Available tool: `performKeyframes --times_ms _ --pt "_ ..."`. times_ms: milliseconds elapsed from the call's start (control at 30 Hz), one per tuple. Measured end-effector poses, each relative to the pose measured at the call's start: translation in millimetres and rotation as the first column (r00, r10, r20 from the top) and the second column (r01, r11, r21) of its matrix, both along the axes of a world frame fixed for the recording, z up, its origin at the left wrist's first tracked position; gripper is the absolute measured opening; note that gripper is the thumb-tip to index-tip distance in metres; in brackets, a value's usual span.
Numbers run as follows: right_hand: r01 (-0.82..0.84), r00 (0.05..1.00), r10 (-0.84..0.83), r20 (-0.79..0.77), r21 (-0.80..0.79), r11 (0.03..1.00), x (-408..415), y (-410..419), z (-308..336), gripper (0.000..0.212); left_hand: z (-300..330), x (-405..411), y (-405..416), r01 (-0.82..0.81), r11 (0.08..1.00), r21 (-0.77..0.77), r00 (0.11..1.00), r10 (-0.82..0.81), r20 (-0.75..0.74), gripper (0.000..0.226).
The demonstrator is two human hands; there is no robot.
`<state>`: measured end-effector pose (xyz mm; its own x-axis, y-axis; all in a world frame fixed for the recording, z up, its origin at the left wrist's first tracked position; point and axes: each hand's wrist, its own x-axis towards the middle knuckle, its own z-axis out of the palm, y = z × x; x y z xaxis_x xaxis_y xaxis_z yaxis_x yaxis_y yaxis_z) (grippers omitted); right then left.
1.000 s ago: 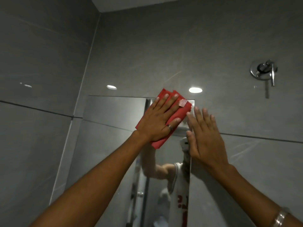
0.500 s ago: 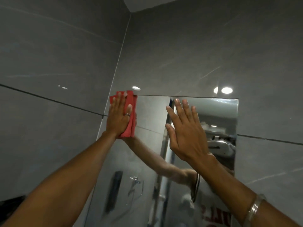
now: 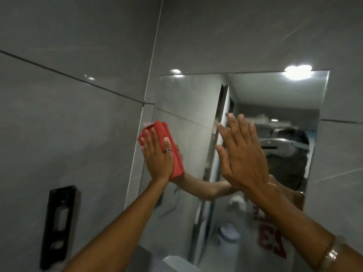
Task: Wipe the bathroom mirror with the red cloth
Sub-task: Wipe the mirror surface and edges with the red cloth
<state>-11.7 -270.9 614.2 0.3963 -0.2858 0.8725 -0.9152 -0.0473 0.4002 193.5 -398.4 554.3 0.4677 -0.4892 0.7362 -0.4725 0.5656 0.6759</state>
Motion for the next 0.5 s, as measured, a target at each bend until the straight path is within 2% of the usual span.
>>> performKeyframes --times_ms 33,100,133,167,200,267,300,333,367,433,467,500 --pt "-0.01 1.0 0.01 0.005 0.007 1.0 2 1 -7 0.066 -16 -5 4 -0.012 1.0 -0.004 0.999 0.012 0.039 0.073" --pt "-0.034 0.999 0.034 0.0 0.003 0.999 6 3 -18 0.065 -51 -5 4 0.034 0.987 -0.159 0.945 0.02 0.326 0.069" --pt "-0.052 0.999 0.052 -0.006 0.012 0.999 10 3 -26 0.064 -68 6 2 0.066 0.976 -0.206 0.907 0.028 0.421 0.068" --pt "-0.069 0.998 0.069 -0.009 0.02 0.997 13 4 -33 0.064 -80 17 -2 0.07 0.975 -0.213 0.906 0.028 0.422 0.066" --pt "-0.083 0.997 0.083 0.001 0.033 0.996 15 7 -41 0.064 -91 22 -4 0.049 0.985 -0.166 0.945 0.008 0.326 0.066" --pt "-0.107 0.994 0.104 0.045 0.056 0.993 18 12 -55 0.065 -104 22 -2 0.022 0.999 0.042 0.999 -0.02 -0.045 0.068" --pt "-0.113 0.992 0.108 0.067 0.079 0.99 19 15 -66 0.064 -113 15 3 0.029 0.993 0.11 0.989 -0.013 -0.145 0.072" --pt "-0.123 0.99 0.116 0.077 0.095 0.988 20 17 -74 0.064 -125 8 8 0.028 0.994 0.104 0.993 -0.016 -0.118 0.074" --pt "-0.13 0.99 0.123 0.07 0.115 0.985 22 19 -86 0.063 -145 4 11 0.034 0.998 0.052 0.999 -0.035 0.012 0.074" --pt "-0.135 0.991 0.132 0.025 0.153 0.979 25 22 -107 0.062 -190 4 11 0.077 0.996 -0.049 0.953 -0.059 0.298 0.072" --pt "-0.127 0.992 0.127 0.008 0.17 0.977 27 24 -118 0.062 -210 10 8 0.077 0.994 -0.076 0.936 -0.045 0.348 0.069" --pt "-0.117 0.993 0.118 0.005 0.178 0.977 28 24 -126 0.061 -225 16 4 0.06 0.996 -0.072 0.949 -0.034 0.313 0.067"
